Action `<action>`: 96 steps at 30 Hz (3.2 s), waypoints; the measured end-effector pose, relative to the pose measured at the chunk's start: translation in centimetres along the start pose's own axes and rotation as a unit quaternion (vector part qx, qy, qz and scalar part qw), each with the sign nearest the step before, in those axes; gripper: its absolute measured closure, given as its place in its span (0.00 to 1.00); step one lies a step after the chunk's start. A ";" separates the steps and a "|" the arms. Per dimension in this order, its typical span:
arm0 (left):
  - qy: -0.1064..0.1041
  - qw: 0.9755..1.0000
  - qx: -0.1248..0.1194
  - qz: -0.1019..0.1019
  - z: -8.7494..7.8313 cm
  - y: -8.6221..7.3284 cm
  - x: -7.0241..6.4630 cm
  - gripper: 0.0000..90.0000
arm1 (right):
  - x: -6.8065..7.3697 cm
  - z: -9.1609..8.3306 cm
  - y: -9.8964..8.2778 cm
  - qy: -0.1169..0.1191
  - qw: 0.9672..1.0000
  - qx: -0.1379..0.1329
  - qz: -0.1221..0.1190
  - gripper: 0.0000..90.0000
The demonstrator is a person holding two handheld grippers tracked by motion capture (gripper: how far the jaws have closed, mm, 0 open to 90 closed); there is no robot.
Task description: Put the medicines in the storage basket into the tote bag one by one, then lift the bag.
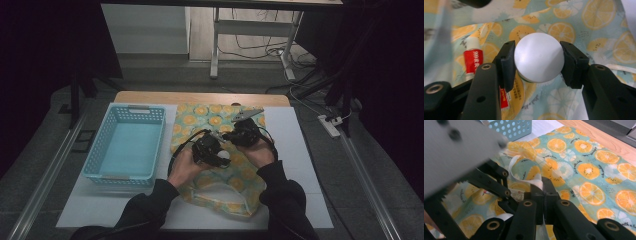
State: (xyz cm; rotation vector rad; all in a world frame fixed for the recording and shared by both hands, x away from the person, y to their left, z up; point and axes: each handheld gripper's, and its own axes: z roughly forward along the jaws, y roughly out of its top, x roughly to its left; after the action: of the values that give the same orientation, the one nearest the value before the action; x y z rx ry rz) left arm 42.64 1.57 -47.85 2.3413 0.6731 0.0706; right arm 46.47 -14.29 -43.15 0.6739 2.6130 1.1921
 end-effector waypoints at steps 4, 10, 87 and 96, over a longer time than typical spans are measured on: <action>-0.002 1.000 0.002 -0.002 0.9 0.0 0.1 0.56 | 0.0 0.0 0.0 0.000 1.000 0.000 0.000 1.00; 0.003 1.000 0.010 -0.003 2.0 -0.2 0.2 0.56 | 0.0 0.0 0.0 0.000 1.000 0.001 -0.001 1.00; -0.017 0.999 -0.012 -0.028 -1.2 -8.2 -4.1 0.00 | 0.6 0.1 0.2 0.009 1.000 0.002 -0.010 1.00; 0.000 1.000 0.008 -0.020 0.8 -8.4 -3.9 0.01 | 0.7 0.1 0.1 0.009 1.000 0.003 -0.011 1.00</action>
State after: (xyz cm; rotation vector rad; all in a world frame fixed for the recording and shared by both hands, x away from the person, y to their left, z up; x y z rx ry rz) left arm 35.69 4.42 -53.31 2.3416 0.7226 0.0470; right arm 45.92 -13.76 -43.12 0.6378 2.6337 1.1901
